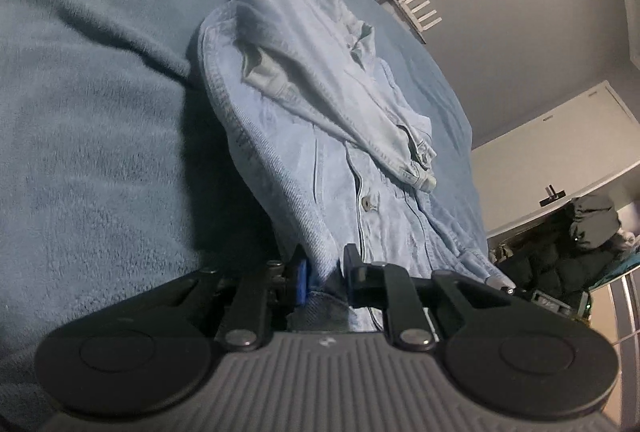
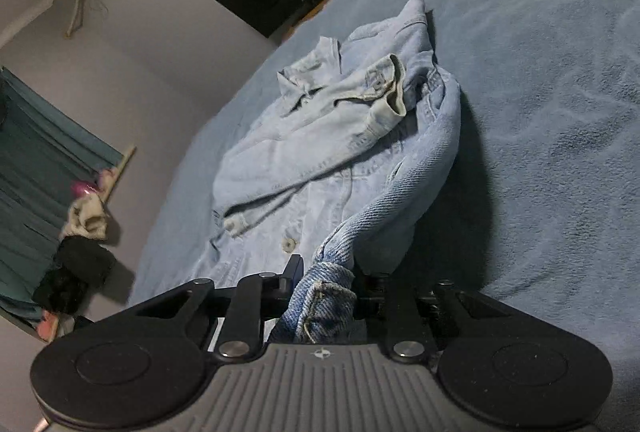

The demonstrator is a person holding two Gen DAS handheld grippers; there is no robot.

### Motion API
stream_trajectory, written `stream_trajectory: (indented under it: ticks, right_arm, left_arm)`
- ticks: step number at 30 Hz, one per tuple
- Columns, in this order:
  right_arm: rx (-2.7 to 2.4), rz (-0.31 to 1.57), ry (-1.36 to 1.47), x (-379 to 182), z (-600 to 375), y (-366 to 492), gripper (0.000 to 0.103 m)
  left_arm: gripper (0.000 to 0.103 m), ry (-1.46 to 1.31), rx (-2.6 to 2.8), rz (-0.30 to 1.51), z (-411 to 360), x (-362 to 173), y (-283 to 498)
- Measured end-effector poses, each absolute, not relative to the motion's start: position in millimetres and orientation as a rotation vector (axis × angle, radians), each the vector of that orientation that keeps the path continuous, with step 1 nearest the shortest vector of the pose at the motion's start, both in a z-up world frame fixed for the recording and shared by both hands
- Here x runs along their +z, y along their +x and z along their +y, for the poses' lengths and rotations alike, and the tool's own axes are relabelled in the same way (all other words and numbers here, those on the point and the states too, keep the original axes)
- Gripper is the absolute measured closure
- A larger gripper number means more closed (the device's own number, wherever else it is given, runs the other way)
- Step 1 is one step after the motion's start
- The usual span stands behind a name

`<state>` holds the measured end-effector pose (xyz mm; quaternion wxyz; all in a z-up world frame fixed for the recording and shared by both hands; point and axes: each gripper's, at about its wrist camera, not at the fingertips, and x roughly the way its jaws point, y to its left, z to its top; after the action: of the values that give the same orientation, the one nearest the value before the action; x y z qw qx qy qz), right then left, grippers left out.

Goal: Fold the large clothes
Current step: 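Lift the held hem with both grippers and fold it toward the collar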

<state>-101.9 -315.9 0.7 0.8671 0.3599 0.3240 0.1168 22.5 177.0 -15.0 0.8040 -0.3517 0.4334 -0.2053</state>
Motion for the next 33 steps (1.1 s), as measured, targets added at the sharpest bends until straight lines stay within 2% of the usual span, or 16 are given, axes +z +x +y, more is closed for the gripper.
stream_trajectory:
  ticks: [6, 8, 10, 12, 17, 18, 20, 22, 24, 33]
  right_arm:
    - [0.237, 0.775, 0.659, -4, -307, -100, 0.075]
    - [0.236, 0.810, 0.621, -6, -300, -100, 0.067]
    - [0.231, 0.845, 0.596, -10, -295, -98, 0.060]
    - [0.211, 0.876, 0.572, -14, -291, -96, 0.055]
    - [0.186, 0.920, 0.517, -19, -286, -89, 0.055]
    - [0.179, 0.917, 0.506, -19, -285, -88, 0.057]
    - [0.184, 0.893, 0.502, -17, -287, -87, 0.080]
    - [0.205, 0.860, 0.537, -13, -292, -88, 0.082]
    - [0.229, 0.824, 0.569, -9, -297, -87, 0.083]
    - [0.317, 0.544, 0.820, 13, -343, -79, 0.085]
  left_arm:
    - [0.090, -0.741, -0.453, 1.000, 174, -19, 26]
    - [0.085, -0.660, -0.419, 1.047, 168, -21, 26]
    - [0.067, -0.612, -0.406, 1.085, 162, -24, 27]
    - [0.057, -0.600, -0.414, 1.113, 159, -28, 30]
    - [0.054, -0.584, -0.389, 1.172, 160, -39, 36]
    - [0.054, -0.567, -0.391, 1.174, 158, -39, 36]
    - [0.058, -0.553, -0.405, 1.154, 155, -37, 37]
    - [0.085, -0.595, -0.416, 1.124, 159, -35, 35]
    - [0.091, -0.694, -0.440, 1.086, 169, -33, 38]
    - [0.091, -0.955, -0.528, 0.859, 186, -8, 51]
